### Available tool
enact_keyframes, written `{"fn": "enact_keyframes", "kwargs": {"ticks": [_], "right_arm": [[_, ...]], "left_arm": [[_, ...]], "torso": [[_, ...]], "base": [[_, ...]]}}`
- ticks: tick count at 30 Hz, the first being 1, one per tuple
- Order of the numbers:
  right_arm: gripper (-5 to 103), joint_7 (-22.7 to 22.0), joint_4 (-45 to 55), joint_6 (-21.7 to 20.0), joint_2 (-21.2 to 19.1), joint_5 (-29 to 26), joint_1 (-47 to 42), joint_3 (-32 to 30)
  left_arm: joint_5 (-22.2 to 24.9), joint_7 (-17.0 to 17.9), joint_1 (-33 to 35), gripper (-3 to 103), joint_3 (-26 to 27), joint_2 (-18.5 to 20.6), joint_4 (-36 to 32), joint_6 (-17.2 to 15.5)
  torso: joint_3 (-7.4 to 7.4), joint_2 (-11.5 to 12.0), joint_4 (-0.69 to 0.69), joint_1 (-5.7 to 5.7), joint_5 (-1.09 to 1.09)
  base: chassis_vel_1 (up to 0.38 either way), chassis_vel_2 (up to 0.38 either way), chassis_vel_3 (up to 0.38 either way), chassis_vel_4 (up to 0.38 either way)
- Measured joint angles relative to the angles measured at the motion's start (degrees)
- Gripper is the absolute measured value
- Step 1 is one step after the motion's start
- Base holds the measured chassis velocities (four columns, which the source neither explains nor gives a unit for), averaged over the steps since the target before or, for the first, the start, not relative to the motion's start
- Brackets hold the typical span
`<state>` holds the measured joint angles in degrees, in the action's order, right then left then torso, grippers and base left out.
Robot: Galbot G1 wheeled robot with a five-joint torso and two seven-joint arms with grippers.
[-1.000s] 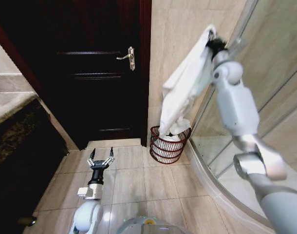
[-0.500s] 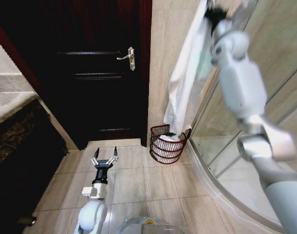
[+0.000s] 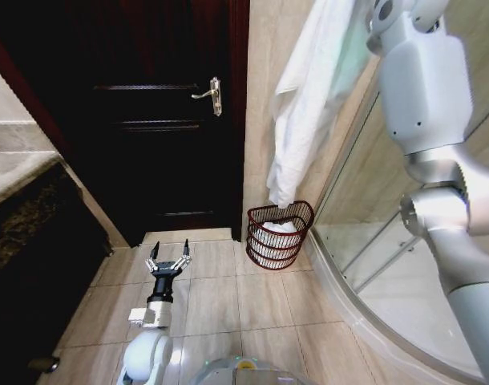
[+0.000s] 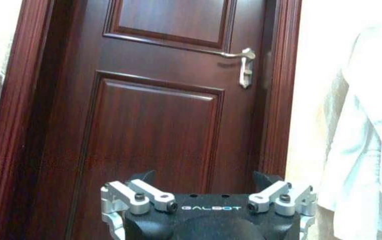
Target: Discard the used towel into the hamper.
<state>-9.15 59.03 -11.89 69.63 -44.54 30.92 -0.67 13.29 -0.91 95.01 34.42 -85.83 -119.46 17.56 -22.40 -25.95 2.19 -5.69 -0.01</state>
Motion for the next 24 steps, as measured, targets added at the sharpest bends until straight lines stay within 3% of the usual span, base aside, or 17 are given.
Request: {"fn": "enact_keyframes", "kwargs": {"ticks": [12, 24], "right_arm": [[4, -1.2, 6.3, -0.7, -2.7, -2.6, -7.9, 1.2], [4, -1.3, 12.2, 2.4, -5.2, -1.6, -21.5, -0.4]], "left_arm": [[-0.5, 0.0, -1.0, 100, -1.2, -0.2, 1.0, -0.1], [-0.6, 0.1, -0.5, 100, -0.5, -0.4, 1.4, 0.2]], "torso": [[0.00, 0.0, -0.01, 0.00, 0.02], [0.00, 0.0, 0.00, 0.00, 0.00]], "base": [[0.000, 0.000, 0.000, 0.000], [0.000, 0.000, 0.000, 0.000]]}}
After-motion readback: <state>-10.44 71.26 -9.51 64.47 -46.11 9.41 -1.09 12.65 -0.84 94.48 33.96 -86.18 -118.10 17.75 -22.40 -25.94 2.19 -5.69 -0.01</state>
